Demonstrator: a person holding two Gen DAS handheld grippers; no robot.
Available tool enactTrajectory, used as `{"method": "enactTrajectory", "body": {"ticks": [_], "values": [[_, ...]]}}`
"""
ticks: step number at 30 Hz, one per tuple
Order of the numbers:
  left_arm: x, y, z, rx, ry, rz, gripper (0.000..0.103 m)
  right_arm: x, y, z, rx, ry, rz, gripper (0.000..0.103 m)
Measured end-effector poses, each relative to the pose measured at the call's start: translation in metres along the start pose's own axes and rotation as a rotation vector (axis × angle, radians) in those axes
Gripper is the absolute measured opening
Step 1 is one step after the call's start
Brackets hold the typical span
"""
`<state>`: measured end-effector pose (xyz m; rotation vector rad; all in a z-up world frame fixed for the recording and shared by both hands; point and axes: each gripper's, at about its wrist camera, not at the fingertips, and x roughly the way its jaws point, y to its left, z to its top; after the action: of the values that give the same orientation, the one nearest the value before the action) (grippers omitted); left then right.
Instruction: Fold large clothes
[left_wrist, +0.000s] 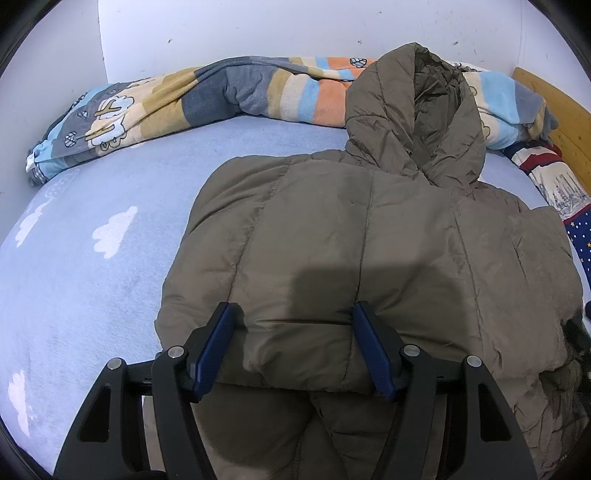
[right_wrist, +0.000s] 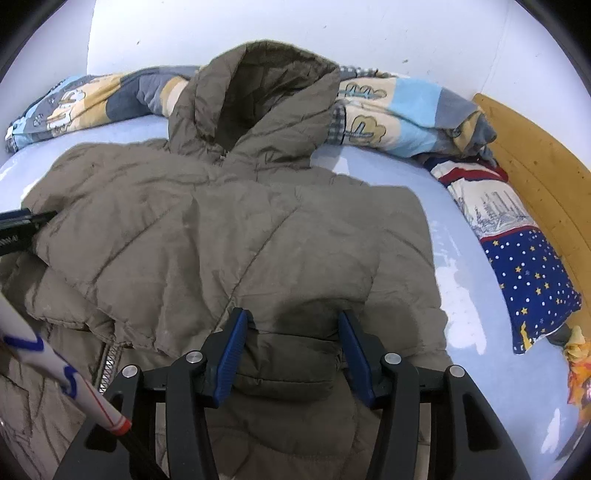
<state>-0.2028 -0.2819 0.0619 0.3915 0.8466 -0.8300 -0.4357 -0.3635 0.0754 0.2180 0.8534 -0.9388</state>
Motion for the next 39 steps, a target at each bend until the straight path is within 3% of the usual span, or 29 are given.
{"method": "enactTrajectory", "body": {"ticks": [4,5,10,15,19,29,39], "values": [[0.0,0.0,0.0,-0.002,-0.001,0.0,0.066,-0.033,0.011,0.007,-0.029,-0.133,0.032,0.056],[0.0,0.0,0.0,-0.001,-0.001,-0.001,0.066,-0.046,0.014,0.009,-0.03,-0.182,0.081,0.056],[0.0,0.0,0.0,0.0,-0.003,0.0,0.066,-0.074,0.029,0.012,-0.063,-0.252,0.188,0.056],[0.001,0.001,-0.001,0.0,-0.004,-0.001,0.066,-0.078,0.039,0.011,-0.085,-0.246,0.216,0.056],[0.001,0.001,-0.001,0.0,-0.004,-0.001,0.066,-0.078,0.046,0.008,-0.091,-0.201,0.292,0.056],[0.001,0.002,0.0,0.0,-0.004,-0.003,0.066,-0.086,0.08,-0.009,-0.149,-0.105,0.384,0.056],[0.001,0.001,-0.001,0.0,-0.006,-0.002,0.066,-0.092,0.089,-0.015,-0.183,-0.088,0.391,0.056]]}}
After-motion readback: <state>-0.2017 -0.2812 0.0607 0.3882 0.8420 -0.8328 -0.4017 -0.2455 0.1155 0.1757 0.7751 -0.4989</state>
